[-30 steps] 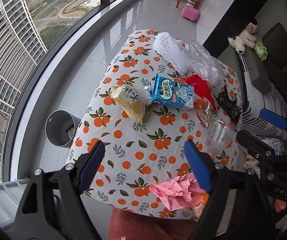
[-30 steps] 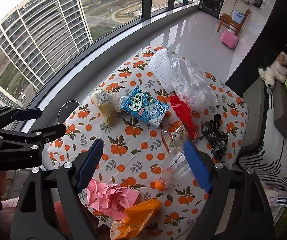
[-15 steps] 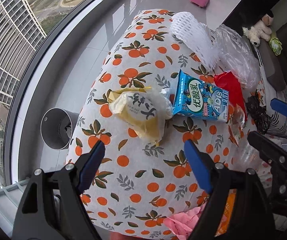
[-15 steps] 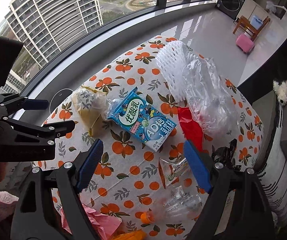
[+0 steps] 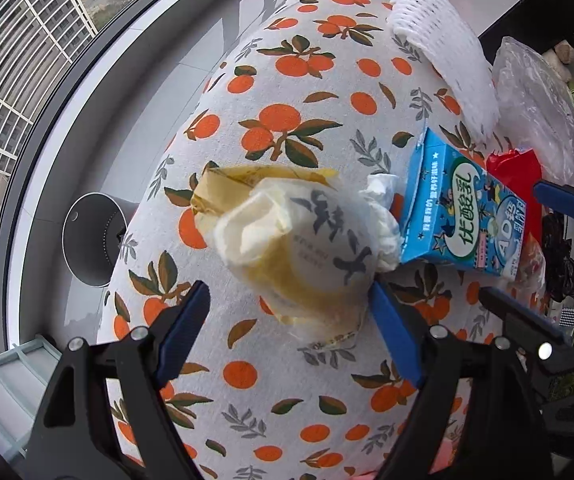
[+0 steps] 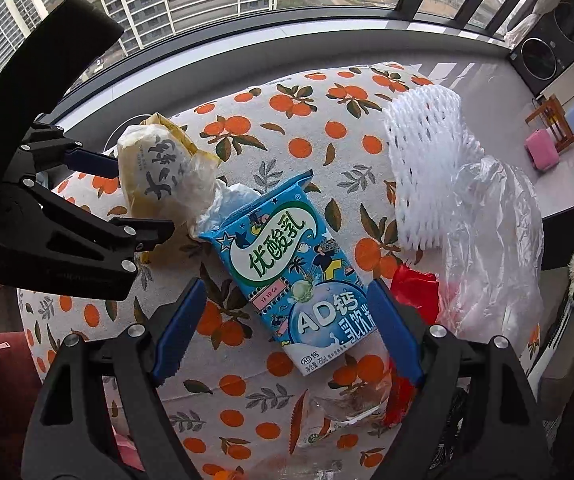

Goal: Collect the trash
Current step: 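Grasp the blue AD carton with the right tool while the left grasps the yellow bread bag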

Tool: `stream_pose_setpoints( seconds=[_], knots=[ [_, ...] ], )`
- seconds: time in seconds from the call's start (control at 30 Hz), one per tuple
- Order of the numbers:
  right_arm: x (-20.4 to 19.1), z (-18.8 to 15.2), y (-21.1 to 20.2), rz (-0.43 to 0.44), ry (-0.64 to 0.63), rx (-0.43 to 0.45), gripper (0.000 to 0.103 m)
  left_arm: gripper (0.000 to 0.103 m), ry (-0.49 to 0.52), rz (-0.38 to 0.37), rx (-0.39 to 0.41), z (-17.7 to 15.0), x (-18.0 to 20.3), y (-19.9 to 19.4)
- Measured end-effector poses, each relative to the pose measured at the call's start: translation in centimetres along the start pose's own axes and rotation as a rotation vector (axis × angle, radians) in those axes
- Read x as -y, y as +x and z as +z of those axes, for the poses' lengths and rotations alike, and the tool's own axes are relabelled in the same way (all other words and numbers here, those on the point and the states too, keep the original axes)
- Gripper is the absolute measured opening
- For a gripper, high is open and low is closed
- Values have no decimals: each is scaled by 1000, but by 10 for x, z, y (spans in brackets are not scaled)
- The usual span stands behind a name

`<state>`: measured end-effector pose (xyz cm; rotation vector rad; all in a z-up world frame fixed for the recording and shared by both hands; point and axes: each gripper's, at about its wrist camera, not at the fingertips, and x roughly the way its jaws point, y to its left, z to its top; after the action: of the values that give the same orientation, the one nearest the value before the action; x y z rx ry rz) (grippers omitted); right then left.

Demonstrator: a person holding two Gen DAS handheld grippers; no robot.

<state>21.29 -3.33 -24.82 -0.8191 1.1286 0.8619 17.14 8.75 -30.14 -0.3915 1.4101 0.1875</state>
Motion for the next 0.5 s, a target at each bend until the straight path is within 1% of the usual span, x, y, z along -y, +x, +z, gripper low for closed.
stream_pose_setpoints(
  seconds=[0.07,0.13,0.17,0.2,0.3,0.37,0.4,0.43,0.47,0.5],
  knots=[
    [-1,4,11,1,-72,-8,80,73,11,7,-5,-5,0,4],
    [-2,8,22,0,-135,-25,80,61,0,-11,-22,-9,0,10],
    [-2,9,27,-6,-164,-33,80,59,-10,-19,-30,-12,2,13],
    [-3,10,31,-1,-191,-42,80,54,-16,-22,-33,-14,2,16],
    [-8,12,41,-1,-265,-68,80,49,-21,-15,-18,-16,1,18],
    [-13,11,49,-10,-315,-95,79,46,-33,-26,-11,-15,-1,19],
    [-15,11,52,-11,-330,-104,79,42,-35,-29,-6,-15,-3,19],
    [-16,12,55,-10,-336,-114,72,39,-38,-31,-1,-15,-5,19],
    [-17,12,56,-2,-335,-120,70,37,-42,-35,4,-15,-7,20],
    [-17,12,54,5,-327,-115,70,32,-44,-36,11,-16,-9,19]
  ],
)
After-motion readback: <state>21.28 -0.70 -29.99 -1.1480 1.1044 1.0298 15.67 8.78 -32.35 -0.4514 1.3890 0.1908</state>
